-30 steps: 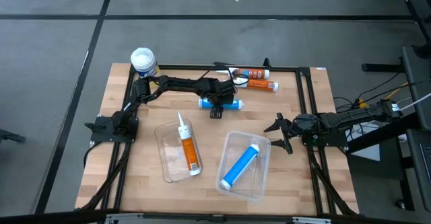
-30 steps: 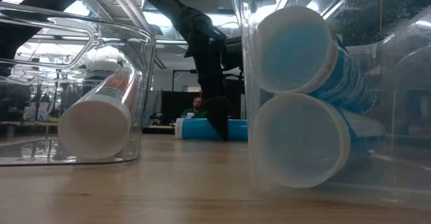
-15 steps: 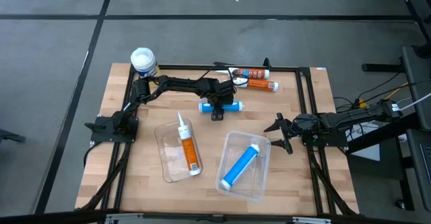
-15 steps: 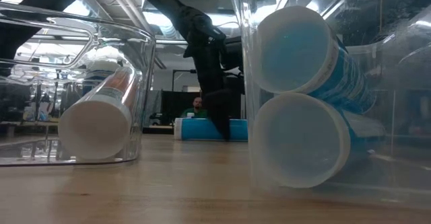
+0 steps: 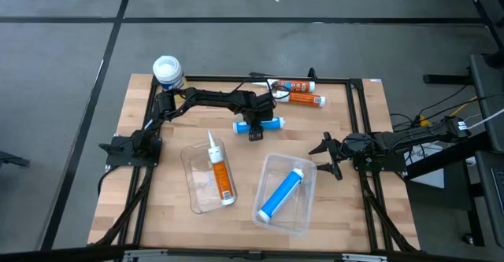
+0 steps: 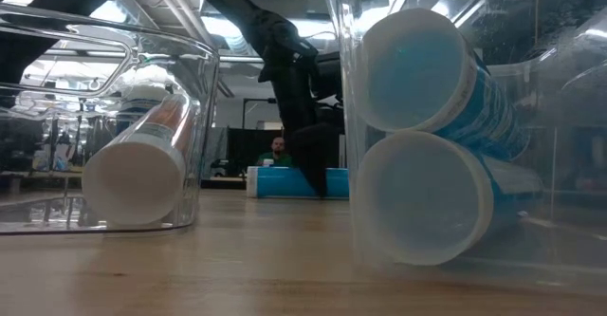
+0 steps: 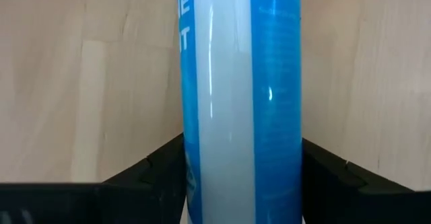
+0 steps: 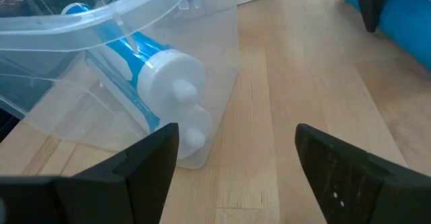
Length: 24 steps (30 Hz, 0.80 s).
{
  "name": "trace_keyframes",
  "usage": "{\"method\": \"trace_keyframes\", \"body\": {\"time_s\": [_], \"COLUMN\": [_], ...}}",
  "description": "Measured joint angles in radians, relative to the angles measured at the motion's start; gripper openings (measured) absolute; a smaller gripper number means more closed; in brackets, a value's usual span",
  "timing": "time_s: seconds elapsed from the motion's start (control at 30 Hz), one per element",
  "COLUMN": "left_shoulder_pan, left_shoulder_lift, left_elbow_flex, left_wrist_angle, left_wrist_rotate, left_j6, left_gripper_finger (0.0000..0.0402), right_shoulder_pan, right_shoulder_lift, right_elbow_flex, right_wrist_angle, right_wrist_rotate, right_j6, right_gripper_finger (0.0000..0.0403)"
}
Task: Pick & place silicon tubes, Sealant and Lysol wipes
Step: Put the blue sealant into the right transparent bin
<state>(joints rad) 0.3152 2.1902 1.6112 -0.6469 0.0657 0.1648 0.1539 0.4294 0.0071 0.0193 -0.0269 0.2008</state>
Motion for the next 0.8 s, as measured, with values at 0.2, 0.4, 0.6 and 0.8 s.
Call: {"method": "trace_keyframes", "body": {"time_s": [0.2, 0.4, 0.6, 0.8], "left_shoulder_pan": [0.014, 0.017, 0.019, 0.022], "left_shoulder_lift": [-0.006, -0.056, -0.118, -0.184], "left_elbow_flex": [-0.003, -0.003, -0.003, -0.002], "left_wrist_angle": [0.040, 0.067, 0.107, 0.148], "left_wrist_rotate": [0.027, 0.023, 0.024, 0.022], "left_j6": [-0.039, -0.032, -0.056, -0.083], "left_gripper_finger": [0.0209, 0.0209, 0.0209, 0.0209], "right_shoulder_pan": [0.000, 0.000, 0.000, 0.000], "right_shoulder_lift": [0.000, 0.000, 0.000, 0.000], "right_elbow_flex": [0.000, 0.000, 0.000, 0.000], "right_wrist_angle": [0.000, 0.000, 0.000, 0.000], "right_wrist_rotate": [0.000, 0.000, 0.000, 0.000], "right_j6": [0.000, 0.000, 0.000, 0.000], "right_gripper_finger": [0.0298, 0.0298, 0.0298, 0.0298]}}
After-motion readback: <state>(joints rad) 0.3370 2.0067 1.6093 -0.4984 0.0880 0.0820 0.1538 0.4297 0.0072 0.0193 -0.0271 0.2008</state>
